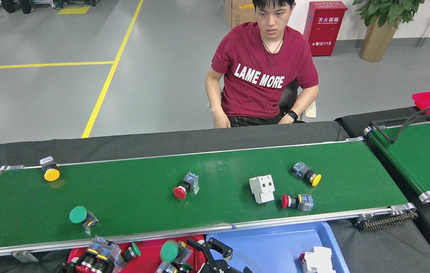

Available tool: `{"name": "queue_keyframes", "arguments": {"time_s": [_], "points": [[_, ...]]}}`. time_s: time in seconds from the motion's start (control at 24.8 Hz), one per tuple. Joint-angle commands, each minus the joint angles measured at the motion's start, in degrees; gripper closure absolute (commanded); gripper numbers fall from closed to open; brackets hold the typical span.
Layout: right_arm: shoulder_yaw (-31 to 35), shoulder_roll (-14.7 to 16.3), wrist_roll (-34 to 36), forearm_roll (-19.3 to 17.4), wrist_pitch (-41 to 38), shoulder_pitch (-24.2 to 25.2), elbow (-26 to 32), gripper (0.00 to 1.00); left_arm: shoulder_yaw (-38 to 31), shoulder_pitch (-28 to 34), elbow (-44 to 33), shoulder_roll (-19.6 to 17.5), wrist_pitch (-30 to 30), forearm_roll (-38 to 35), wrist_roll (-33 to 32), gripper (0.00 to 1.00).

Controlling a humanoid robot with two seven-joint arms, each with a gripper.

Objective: Pick switch part from conveyor to tray

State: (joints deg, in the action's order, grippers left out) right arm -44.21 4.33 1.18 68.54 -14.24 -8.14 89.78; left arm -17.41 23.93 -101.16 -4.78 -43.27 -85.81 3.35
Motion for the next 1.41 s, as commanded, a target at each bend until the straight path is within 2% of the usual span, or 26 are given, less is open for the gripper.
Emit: {"name": "queue_keyframes", "arguments": {"time_s": [0.0,0.2,0.32,0.4,0.48,0.61,0.69,0.81,0.97,1.13,1.25,1.37], "points": [[2.99,0.24,0.23,-0.16,-0.35,-0.29,1.19,0.00,-0.61,0.06,-0.80,1.00,-1.73,0.38,0.60,0.00],[18.80,0.07,0.23,-0.25,0.08,0.14,2.42,0.04,-1.49,0.41,-0.80,2.41,-1.73,0.38,0.60,0.00],[26.10,0.24,0.58,-0.16,4.92,2.69,3.21,0.06,-5.09,0.59,-0.80,3.99,-1.11,0.38,0.60,0.00],[27.16,1.47,1.55,-0.25,9.23,5.16,5.14,0.05,-9.13,0.59,-0.80,6.19,5.21,0.21,0.60,0.00],[27.60,4.29,3.04,-0.25,14.32,8.50,7.34,0.04,-13.53,0.68,-0.71,6.63,12.60,0.29,0.60,0.00],[27.69,6.92,4.97,-0.25,16.70,16.14,9.89,0.03,-17.66,0.68,0.08,6.45,13.65,0.29,0.60,0.00],[27.77,9.03,5.85,-0.25,16.70,20.18,11.12,0.02,-18.01,0.41,0.79,6.36,13.65,0.29,0.60,0.00],[27.25,9.39,7.70,-0.16,16.52,22.29,11.21,0.02,-17.92,-0.99,1.31,5.92,13.92,0.12,0.52,0.00],[24.52,7.10,5.94,0.28,17.31,18.25,10.15,0.02,-17.40,-6.97,6.76,3.64,14.62,-0.32,-0.28,0.00],[17.67,4.38,0.14,0.81,22.85,9.37,4.97,0.03,-17.13,-12.16,12.91,-1.02,16.82,-0.32,-0.45,0.00],[9.84,1.12,-0.48,0.90,30.06,0.94,-4.61,0.03,-17.04,-14.88,16.25,-3.66,18.22,-0.32,-0.45,0.00],[7.47,-3.62,-0.48,0.54,32.43,-6.01,-14.46,0.03,-16.96,-16.99,19.24,-5.33,18.66,-0.32,-0.45,0.00]]}}
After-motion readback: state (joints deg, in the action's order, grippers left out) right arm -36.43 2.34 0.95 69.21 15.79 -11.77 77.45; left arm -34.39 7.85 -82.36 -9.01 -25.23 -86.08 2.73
